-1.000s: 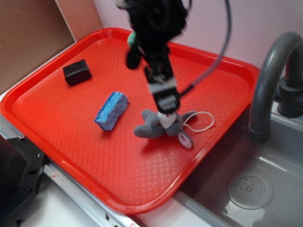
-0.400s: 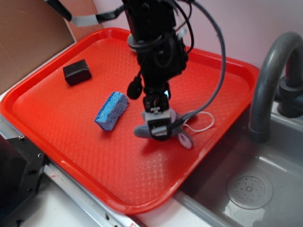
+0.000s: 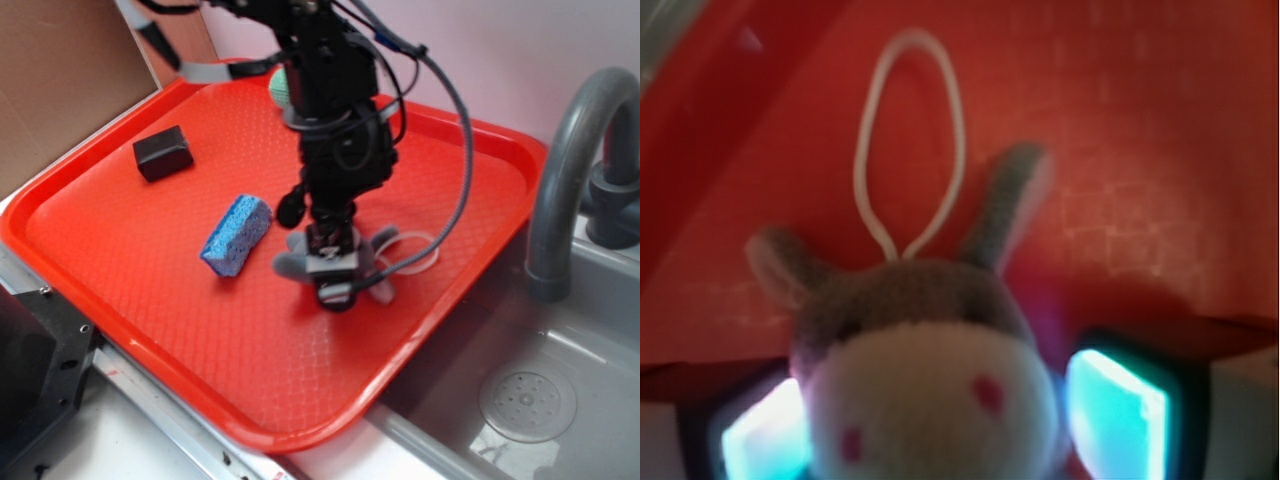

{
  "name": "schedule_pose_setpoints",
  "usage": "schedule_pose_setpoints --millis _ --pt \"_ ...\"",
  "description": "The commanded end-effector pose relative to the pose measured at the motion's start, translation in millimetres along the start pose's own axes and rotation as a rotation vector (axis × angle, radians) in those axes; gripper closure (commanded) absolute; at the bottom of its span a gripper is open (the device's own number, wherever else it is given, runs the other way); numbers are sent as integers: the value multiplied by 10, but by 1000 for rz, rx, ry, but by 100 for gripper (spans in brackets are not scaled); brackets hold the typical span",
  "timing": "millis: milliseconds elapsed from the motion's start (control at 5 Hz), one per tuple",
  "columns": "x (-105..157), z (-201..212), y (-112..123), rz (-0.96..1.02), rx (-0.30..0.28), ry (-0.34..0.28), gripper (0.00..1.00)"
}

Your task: Grab the gray animal.

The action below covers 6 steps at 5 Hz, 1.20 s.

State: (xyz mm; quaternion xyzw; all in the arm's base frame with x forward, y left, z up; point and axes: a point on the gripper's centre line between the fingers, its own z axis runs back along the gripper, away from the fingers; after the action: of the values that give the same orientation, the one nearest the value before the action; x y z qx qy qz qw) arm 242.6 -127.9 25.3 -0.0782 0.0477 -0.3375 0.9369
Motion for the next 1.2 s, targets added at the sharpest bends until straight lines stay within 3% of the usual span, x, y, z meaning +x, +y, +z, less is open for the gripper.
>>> schedule_pose_setpoints --millis 0,200,400,600,800,1000 --pt "-41 81 51 45 23 -9 100" --pt "-70 286 121 112 39 -16 100" --pt "-146 817 259 316 53 -65 100" --pt "-336 1338 283 563 117 -127 100" --pt "-651 1737 162 757 170 -203 100" --pt "-866 1854 109 858 148 -238 100"
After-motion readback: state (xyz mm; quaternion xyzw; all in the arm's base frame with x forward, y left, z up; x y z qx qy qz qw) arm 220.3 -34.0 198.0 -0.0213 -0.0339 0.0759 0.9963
